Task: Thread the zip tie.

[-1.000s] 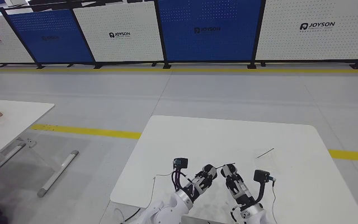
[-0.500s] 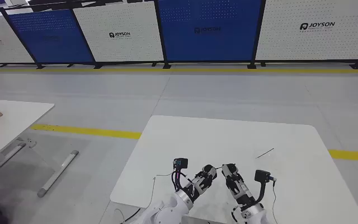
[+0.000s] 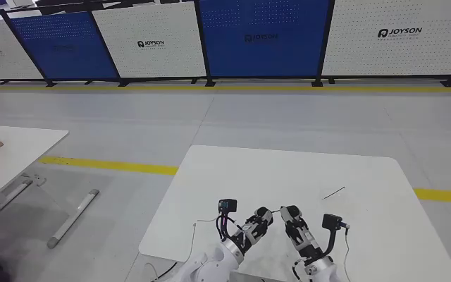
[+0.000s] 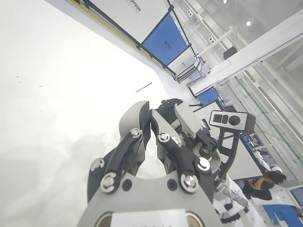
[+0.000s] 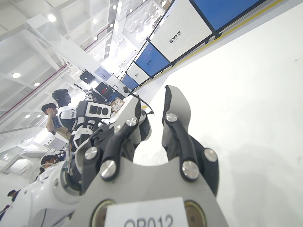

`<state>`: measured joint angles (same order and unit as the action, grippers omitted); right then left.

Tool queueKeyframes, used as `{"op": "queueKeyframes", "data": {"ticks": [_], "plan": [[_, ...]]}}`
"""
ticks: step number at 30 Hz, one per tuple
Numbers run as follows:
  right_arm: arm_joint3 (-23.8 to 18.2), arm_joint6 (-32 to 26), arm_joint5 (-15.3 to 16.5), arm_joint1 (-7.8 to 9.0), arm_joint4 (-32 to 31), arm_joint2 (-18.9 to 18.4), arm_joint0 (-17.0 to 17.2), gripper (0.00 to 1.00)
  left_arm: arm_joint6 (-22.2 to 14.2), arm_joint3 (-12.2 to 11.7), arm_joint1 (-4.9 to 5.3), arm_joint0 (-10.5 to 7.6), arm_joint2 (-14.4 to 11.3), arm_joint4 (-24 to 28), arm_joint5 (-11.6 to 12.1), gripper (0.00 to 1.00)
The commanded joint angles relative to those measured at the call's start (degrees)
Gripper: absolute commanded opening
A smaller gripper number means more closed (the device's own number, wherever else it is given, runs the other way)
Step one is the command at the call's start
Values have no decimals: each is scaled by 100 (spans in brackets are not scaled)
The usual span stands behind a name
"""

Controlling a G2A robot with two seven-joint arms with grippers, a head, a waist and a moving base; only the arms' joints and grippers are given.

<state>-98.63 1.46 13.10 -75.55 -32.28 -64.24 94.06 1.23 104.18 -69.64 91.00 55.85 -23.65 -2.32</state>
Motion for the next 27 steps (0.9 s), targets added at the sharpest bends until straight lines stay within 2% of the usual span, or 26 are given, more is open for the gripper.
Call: {"op": "queueKeyframes", "data": {"ticks": [1, 3, 6, 18, 27], "plan": [[-7, 4, -6, 1, -3, -5, 3, 22, 22, 3, -1, 5, -5, -51, -10, 0], [-11, 10, -10, 1, -8, -6, 4, 16, 32, 5, -2, 10, -10, -64, -16, 0], [-23, 31, -16, 1, -6, -11, 8, 0, 45, 9, -5, 14, -10, -71, -23, 0], [-53, 45, -1, 7, -5, -32, 45, 0, -1, 121, 3, 69, -19, -182, 100, 0], [-92, -135, 126, 30, 258, -147, 78, 0, -154, 155, 14, 79, -11, -235, 97, 0]]}}
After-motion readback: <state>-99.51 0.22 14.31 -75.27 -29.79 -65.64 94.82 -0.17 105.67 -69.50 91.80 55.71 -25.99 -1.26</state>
